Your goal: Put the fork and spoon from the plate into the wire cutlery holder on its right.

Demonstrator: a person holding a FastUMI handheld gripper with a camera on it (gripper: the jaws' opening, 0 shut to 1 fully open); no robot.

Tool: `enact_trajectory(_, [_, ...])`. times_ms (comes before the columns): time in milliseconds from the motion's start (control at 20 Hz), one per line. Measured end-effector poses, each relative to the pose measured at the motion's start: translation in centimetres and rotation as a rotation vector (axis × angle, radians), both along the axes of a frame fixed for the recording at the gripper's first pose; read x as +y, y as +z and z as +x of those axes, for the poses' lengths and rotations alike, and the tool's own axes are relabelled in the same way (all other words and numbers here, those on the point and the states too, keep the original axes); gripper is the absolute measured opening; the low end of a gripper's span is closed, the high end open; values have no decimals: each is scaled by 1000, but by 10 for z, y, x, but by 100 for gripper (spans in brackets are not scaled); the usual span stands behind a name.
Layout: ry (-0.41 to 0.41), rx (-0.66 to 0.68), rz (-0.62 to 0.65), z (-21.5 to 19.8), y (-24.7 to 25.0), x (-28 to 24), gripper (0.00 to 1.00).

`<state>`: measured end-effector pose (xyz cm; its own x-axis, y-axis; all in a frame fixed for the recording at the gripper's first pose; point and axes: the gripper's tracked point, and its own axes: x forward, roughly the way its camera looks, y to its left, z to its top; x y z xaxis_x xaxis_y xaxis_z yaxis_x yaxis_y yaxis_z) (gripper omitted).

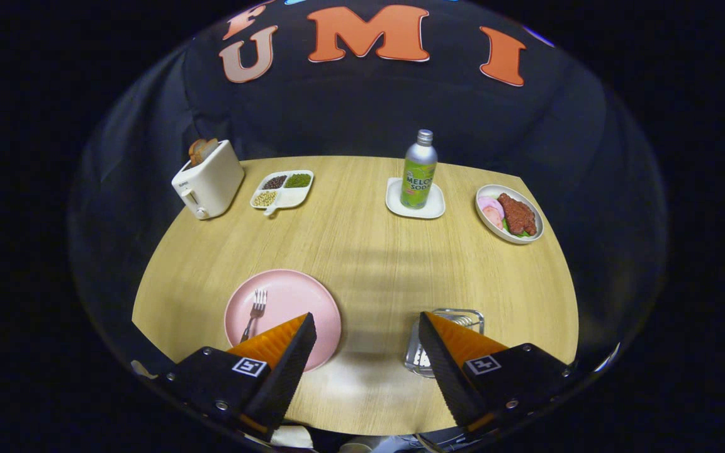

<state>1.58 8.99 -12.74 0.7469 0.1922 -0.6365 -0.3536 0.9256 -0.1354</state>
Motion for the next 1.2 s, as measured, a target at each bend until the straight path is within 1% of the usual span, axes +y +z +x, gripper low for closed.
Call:
enact_trajectory(200, [49,-25,21,-8,-25,42,98])
enact_trajectory(350, [55,-14,51,-14,-45,67,98])
enact_trajectory(700, [90,-42,12,-26,-77,106,98])
enact_trajectory(850, [111,-36,21,-33,-89,123,98])
enact_trajectory(950, [130,-22,1,-38,-102,130,98])
enact_trajectory(1050, [156,12,-9,-44,-116,138,98])
enact_trajectory(1100, [155,27,-9,-46,-121,141,98])
enact_trajectory(1200, [144,43,-11,-46,-129,142,92])
